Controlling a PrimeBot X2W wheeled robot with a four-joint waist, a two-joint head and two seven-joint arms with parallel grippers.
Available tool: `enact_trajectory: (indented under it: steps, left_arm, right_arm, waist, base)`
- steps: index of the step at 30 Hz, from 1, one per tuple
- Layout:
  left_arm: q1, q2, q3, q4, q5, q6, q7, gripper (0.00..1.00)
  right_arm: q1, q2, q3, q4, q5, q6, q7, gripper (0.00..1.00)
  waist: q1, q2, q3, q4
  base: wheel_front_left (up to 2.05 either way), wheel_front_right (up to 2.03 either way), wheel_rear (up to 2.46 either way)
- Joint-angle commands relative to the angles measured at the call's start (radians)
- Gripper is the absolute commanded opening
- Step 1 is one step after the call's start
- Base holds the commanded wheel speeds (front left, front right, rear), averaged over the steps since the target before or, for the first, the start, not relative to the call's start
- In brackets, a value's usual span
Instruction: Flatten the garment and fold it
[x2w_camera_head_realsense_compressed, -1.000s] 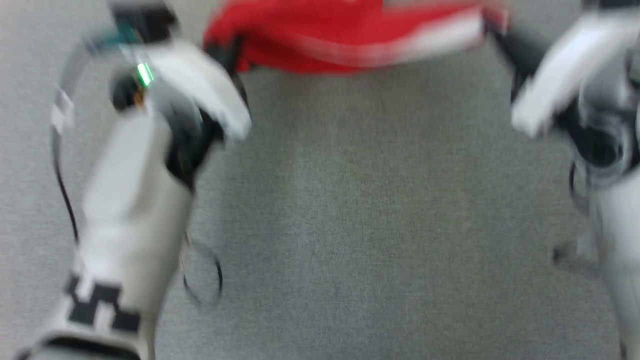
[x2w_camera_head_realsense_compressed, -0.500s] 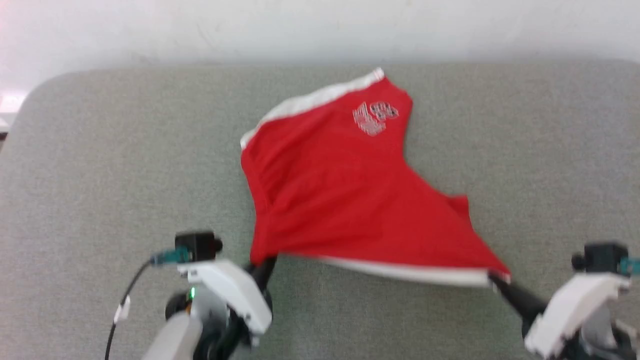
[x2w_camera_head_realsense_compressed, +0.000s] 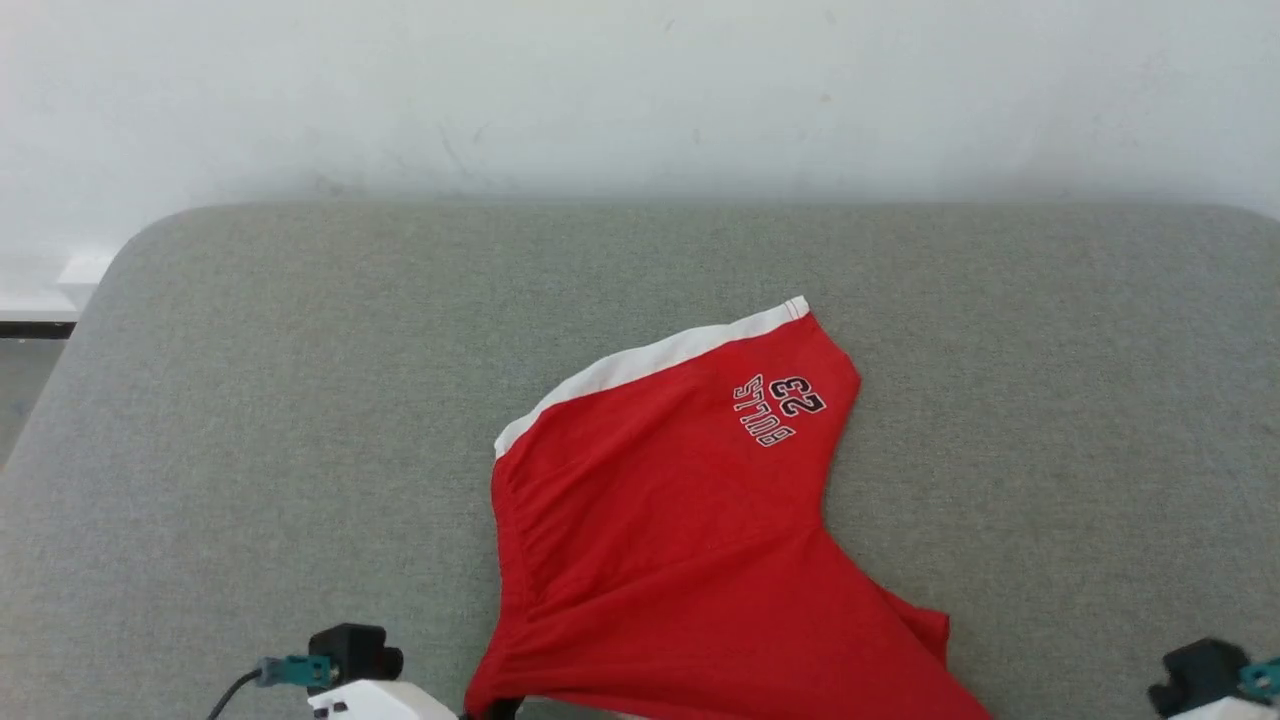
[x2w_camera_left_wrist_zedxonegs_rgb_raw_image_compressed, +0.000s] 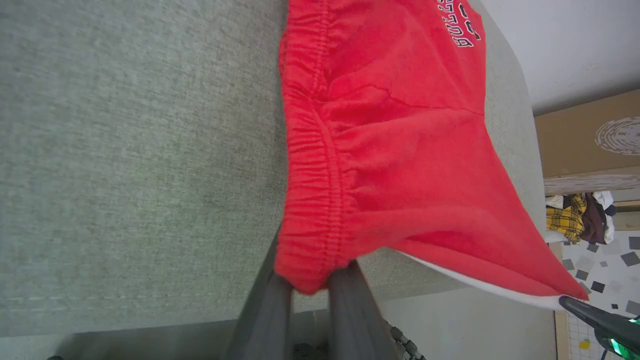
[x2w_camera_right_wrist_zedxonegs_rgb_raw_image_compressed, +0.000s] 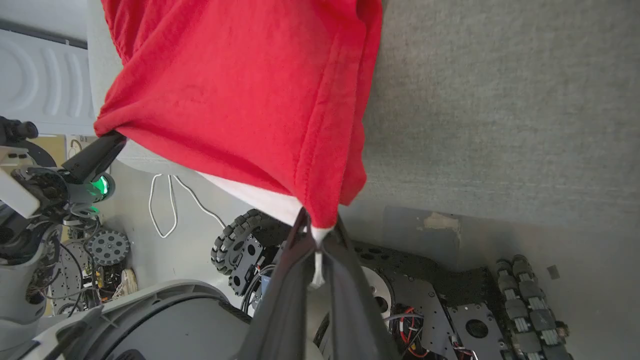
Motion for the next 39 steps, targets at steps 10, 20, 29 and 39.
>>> enact_trajectory:
  steps: [10, 20, 29, 39]
  left_arm:
    - [-0.105, -0.025, 0.075, -0.077, -0.061, 0.004, -0.031, 0.0]
    - [-0.353, -0.051, 0.066, 0.003, -0.031, -0.029, -0.045, 0.0]
    - [-0.477, -0.077, 0.051, 0.071, -0.005, -0.055, -0.078, 0.0]
    - [-0.544, -0.098, 0.046, 0.133, 0.003, -0.076, -0.111, 0.0]
  right_arm:
    - [-0.351, 0.008, -0.034, 0.054, -0.115, -0.001, -0.107, 0.0]
    - [-0.835, 0.009, 0.068, 0.404, -0.289, -0.001, -0.325, 0.0]
    - [-1.125, 0.009, 0.13, 0.724, -0.381, -0.001, -0.482, 0.0]
    - [-1.274, 0.009, 0.148, 0.965, -0.483, -0.001, -0.579, 0.0]
  waist:
    - [0.0002, -0.0001, 0.082, -0.004]
    - [0.0002, -0.0001, 0.239, 0.035]
    - [0.0002, -0.0001, 0.342, 0.076]
    - [0.0002, -0.0001, 0.404, 0.103]
  base:
    - [0.0, 0.0, 0.0]
    - [0.0, 0.0, 0.0]
    - [0.0, 0.0, 0.0]
    - [0.0, 0.0, 0.0]
